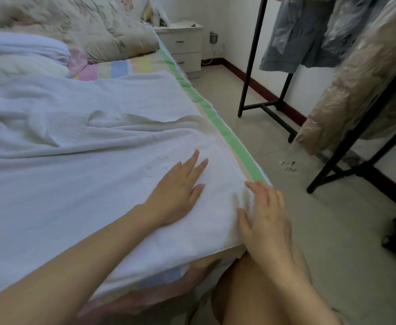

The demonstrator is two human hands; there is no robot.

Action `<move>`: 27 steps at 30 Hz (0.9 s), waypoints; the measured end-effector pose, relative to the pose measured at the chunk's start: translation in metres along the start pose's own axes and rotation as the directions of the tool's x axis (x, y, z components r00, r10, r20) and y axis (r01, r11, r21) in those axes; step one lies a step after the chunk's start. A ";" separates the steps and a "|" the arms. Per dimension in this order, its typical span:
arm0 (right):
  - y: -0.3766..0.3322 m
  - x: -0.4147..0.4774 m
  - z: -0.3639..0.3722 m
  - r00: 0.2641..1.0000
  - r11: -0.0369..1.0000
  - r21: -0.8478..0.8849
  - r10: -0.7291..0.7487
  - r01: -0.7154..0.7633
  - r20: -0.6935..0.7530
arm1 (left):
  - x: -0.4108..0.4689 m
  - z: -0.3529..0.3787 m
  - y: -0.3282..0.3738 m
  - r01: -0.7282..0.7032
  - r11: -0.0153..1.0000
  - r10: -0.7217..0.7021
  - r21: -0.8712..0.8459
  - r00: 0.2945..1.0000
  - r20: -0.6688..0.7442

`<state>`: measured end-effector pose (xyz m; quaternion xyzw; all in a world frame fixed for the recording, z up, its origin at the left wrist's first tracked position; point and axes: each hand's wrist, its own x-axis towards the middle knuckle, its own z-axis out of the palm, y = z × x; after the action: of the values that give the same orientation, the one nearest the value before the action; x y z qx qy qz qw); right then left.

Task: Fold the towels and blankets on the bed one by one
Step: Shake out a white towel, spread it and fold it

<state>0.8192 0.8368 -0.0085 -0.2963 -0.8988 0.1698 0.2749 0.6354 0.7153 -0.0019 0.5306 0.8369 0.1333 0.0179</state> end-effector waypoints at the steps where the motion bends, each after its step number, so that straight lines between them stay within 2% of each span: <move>1: -0.018 -0.006 0.007 0.995 0.996 0.025 -0.090 0.089 0.037 | -0.027 -0.002 -0.007 -0.005 0.999 0.004 0.038 1.000 0.027; 3: -0.056 -0.018 0.024 0.950 0.968 0.065 -0.250 0.242 0.185 | -0.078 -0.007 -0.024 0.006 0.995 -0.010 0.103 0.999 0.037; 5: -0.089 -0.030 0.044 0.874 0.920 0.083 -0.389 0.382 0.291 | -0.128 -0.017 -0.044 0.072 0.982 -0.071 0.173 0.997 -0.014; 9: -0.144 -0.053 0.072 0.749 0.819 0.086 -0.557 0.567 0.358 | -0.228 -0.043 -0.086 0.325 0.932 -0.304 0.161 0.942 -0.143; 11: -0.169 -0.063 0.081 0.704 0.785 0.117 -0.603 0.609 0.375 | -0.275 -0.054 -0.104 0.448 0.890 -0.418 0.084 0.875 -0.243; 13: -0.197 -0.074 0.087 0.661 0.747 0.181 -0.656 0.640 0.365 | -0.321 -0.060 -0.118 0.569 0.822 -0.534 0.011 0.778 -0.331; 15: -0.227 -0.086 0.095 0.599 0.684 0.250 -0.725 0.685 0.341 | -0.358 -0.061 -0.127 0.635 0.771 -0.599 -0.045 0.699 -0.391; 18: -0.264 -0.103 0.108 0.497 0.587 0.321 -0.806 0.743 0.322 | -0.387 -0.059 -0.132 0.655 0.753 -0.609 -0.056 0.663 -0.436; 21: -0.302 -0.121 0.122 0.414 0.512 0.344 -0.852 0.787 0.321 | -0.420 -0.063 -0.138 0.680 0.720 -0.646 -0.139 0.582 -0.494; 24: -0.327 -0.134 0.131 0.373 0.483 0.349 -0.864 0.803 0.338 | -0.451 -0.067 -0.143 0.688 0.694 -0.677 -0.211 0.525 -0.516; 27: -0.337 -0.139 0.139 0.337 0.457 0.305 -0.865 0.836 0.371 | -0.476 -0.068 -0.149 0.705 0.684 -0.685 -0.187 0.531 -0.499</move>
<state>0.6824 0.4715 -0.0150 0.2756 -0.9512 0.0953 0.1008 0.6994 0.2170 -0.0260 0.0953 0.9503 0.2406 -0.1729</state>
